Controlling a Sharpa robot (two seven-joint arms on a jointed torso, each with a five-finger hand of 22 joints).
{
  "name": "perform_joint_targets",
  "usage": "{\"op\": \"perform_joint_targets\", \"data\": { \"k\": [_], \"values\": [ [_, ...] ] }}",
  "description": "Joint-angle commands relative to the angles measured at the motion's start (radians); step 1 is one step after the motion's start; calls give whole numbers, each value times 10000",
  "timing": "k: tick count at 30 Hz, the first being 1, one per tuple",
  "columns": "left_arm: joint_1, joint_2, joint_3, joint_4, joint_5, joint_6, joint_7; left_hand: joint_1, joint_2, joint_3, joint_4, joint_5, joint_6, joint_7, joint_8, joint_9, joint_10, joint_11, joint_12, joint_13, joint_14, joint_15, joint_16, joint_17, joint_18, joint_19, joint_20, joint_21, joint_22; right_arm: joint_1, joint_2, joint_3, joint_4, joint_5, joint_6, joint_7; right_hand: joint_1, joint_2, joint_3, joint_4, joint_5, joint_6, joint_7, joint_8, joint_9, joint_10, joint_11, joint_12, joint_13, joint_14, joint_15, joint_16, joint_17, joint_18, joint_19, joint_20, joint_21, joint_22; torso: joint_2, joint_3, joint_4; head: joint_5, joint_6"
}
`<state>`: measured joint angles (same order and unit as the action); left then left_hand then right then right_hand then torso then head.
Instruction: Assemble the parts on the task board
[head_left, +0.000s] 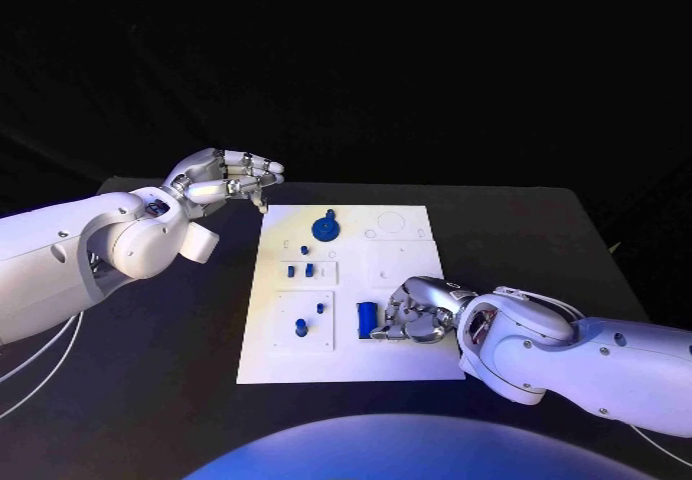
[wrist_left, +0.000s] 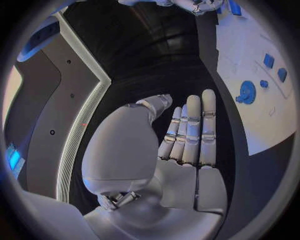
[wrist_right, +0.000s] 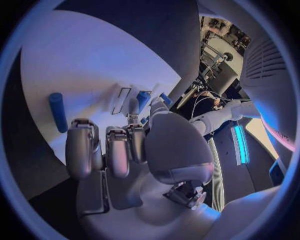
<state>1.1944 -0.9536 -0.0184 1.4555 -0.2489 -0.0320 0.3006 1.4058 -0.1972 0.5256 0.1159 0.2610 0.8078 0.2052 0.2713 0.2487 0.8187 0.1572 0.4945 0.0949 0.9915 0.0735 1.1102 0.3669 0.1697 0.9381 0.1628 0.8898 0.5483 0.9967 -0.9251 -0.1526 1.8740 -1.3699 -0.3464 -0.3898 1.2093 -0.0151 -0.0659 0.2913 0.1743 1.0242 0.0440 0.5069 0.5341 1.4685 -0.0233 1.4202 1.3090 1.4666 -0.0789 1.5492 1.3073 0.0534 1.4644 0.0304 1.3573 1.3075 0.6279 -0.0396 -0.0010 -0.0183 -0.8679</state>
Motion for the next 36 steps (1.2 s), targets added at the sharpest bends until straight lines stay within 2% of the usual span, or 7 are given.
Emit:
{"op": "perform_joint_targets", "data": {
  "k": [1, 6, 10, 13, 20, 27, 36],
  "values": [
    [3, 12, 6, 41, 73, 148, 108, 6, 112, 43, 21, 66, -69, 145, 28, -8, -81, -1, 69, -16, -21, 22, -9, 14, 144, -35, 24, 62, 11, -3, -65, 3, 23, 27, -53, 92, 5, -69, -42, -3, 24, -38, 19, 33, -9, 264, -22, -58, 1361, 928, -64, 26, 2066, -119, 451, -63, -51, 2081, -3, -6, -3, -4, -17],
    [3, 3, 6, 94, 80, 134, 111, 6, 112, 43, 21, 66, -69, 145, 28, -8, -81, -1, 69, -16, -21, 22, -9, 14, 144, -35, 24, 62, 11, 90, -346, 28, 138, 217, -359, 6, 119, 17, 76, -24, 55, -83, 20, 4, -33, 192, -25, -211, 1246, 921, -65, 15, 2035, -109, 435, -60, -101, 2068, -15, -13, -1, -8, 1],
    [3, -2, 6, 116, 94, 114, 113, 6, 112, 43, 21, 66, -69, 145, 28, -8, -81, -1, 69, -16, -21, 22, -9, 14, 144, -35, 24, 62, 11, 521, -730, 39, 239, 885, -707, 6, 250, 67, 224, -36, 48, -453, 170, -291, -133, 149, 91, -304, 1187, 908, 18, -8, 1974, -99, 414, -10, -170, 2050, -26, -27, -14, -63, 16],
    [3, 7, 6, 133, 103, 102, 110, 6, 112, 43, 21, 66, -69, 145, 28, -8, -81, -1, 69, -16, -21, 22, -9, 14, 144, -35, 24, 62, 11, 849, -1115, 42, 335, 1350, -794, -39, 371, -14, 272, -56, 44, -557, 235, -396, -142, 67, 151, -450, 1084, 879, 70, -57, 1837, -57, 342, 34, -405, 1990, -38, -39, -11, -117, 22],
    [3, -14, 5, 232, 109, 99, 98, 15, 97, 49, 5, 65, -65, 141, 37, -9, -84, -4, 75, -18, -30, 21, -9, 14, 146, -45, 24, 66, 14, 1100, -1778, 21, 276, 1358, -615, -126, 817, -399, 387, -91, 42, -626, 302, -503, 14, -249, 218, -1017, 685, 785, 137, -225, 1440, 44, 155, 119, -962, 1846, -31, -25, -36, -186, 35],
    [2, -39, 4, 261, 113, 83, 104, 13, 92, 48, 3, 64, -65, 141, 39, -9, -85, -4, 76, -18, -33, 21, -10, 14, 146, -48, 25, 66, 15, 759, -1997, -44, 16, 269, -250, -550, 876, -524, 394, -61, 35, -589, 302, -510, 57, -260, 220, -1047, 667, 782, 141, -235, 1426, 45, 151, 128, -970, 1845, -30, -25, -51, -277, 84],
    [-1, -40, 3, 291, 116, 71, 99, 13, 92, 48, 3, 64, -65, 141, 39, -9, -85, -4, 76, -18, -33, 21, -10, 14, 146, -48, 25, 66, 15, 252, -1946, -77, -104, -38, -22, -845, 812, -696, 392, -5, 35, -459, 276, -483, 123, -267, 203, -1091, 636, 779, 133, -250, 1402, 47, 149, 130, -981, 1844, -31, -20, -67, -240, 109]
  ]
}}
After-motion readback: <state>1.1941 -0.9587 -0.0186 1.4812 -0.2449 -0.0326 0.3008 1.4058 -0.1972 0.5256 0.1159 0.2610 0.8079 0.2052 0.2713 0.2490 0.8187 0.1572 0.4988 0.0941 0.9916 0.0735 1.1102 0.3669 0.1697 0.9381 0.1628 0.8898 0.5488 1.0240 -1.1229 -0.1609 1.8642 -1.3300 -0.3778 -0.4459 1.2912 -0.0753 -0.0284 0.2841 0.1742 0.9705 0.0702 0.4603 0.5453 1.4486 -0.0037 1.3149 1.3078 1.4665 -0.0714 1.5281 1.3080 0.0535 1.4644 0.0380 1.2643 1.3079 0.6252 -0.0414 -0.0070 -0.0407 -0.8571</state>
